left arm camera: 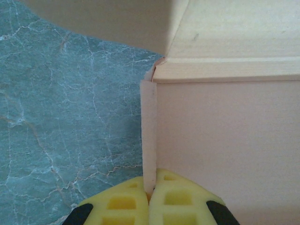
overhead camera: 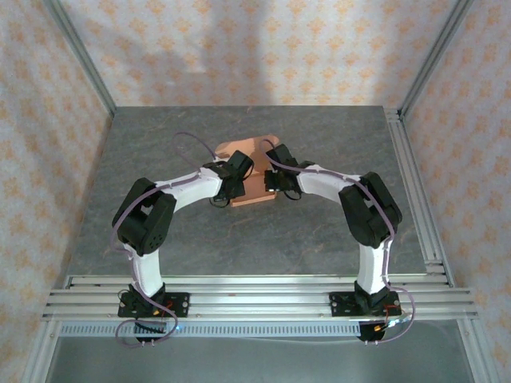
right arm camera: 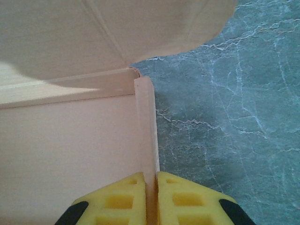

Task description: Fold the paper box

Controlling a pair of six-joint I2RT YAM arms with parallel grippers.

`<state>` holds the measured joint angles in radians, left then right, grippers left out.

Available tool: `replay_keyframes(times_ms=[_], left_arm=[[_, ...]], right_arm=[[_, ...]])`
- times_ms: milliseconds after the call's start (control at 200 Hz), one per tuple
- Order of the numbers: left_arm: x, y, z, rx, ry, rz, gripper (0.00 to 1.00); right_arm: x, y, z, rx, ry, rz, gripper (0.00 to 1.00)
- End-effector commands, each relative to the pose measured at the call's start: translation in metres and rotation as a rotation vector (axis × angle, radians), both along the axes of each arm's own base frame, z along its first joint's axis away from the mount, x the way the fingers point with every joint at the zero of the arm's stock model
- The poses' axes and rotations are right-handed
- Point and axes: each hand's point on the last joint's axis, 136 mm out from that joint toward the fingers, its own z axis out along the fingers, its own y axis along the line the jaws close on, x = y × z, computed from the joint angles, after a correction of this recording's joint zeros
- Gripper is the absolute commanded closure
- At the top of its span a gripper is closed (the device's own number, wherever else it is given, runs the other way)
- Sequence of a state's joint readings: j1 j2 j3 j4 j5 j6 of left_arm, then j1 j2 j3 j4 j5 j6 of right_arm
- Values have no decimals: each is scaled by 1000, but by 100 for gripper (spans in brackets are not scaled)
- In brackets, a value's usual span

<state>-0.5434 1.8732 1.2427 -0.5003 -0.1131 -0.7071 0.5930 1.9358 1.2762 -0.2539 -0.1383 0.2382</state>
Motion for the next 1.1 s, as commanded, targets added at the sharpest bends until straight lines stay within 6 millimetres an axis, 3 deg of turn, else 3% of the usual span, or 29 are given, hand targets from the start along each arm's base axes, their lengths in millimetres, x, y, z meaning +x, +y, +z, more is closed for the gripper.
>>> replay_keyframes(times_ms=[0,265,345,435,621,711,811,886,991,1096], left_arm=[[1,0,2,21,3,-9,100],[3,0,11,25,-22,-28,96],[3,-1,12,24,-24,-38,95],[4,-3,11,14,-19,-42,95],[3,-2,11,14,-19,-37,95],[3,-1,14,14,-28,-34,92],[3,0,25,-3,-64,-27,81],[2,0,36,-20,-93,-27,57],[0,1,63,-47,-145,-39,33],[-5,6,100,-90,-265,-64,17]], right_arm=[[-1,-12,-12,-114,17,-11,92],[-2,-34,-15,-307,28,-76,93],[-3,-36,-19,-320,35,-79,80],[-2,-31,-20,-293,32,-78,79],[2,-28,-20,-283,29,-87,100],[3,-29,-17,-286,22,-90,100],[4,-32,-10,-295,1,-102,100],[5,-35,-6,-295,-8,-109,100],[6,-39,4,-275,-36,-119,100],[11,-45,18,-237,-76,-137,100]])
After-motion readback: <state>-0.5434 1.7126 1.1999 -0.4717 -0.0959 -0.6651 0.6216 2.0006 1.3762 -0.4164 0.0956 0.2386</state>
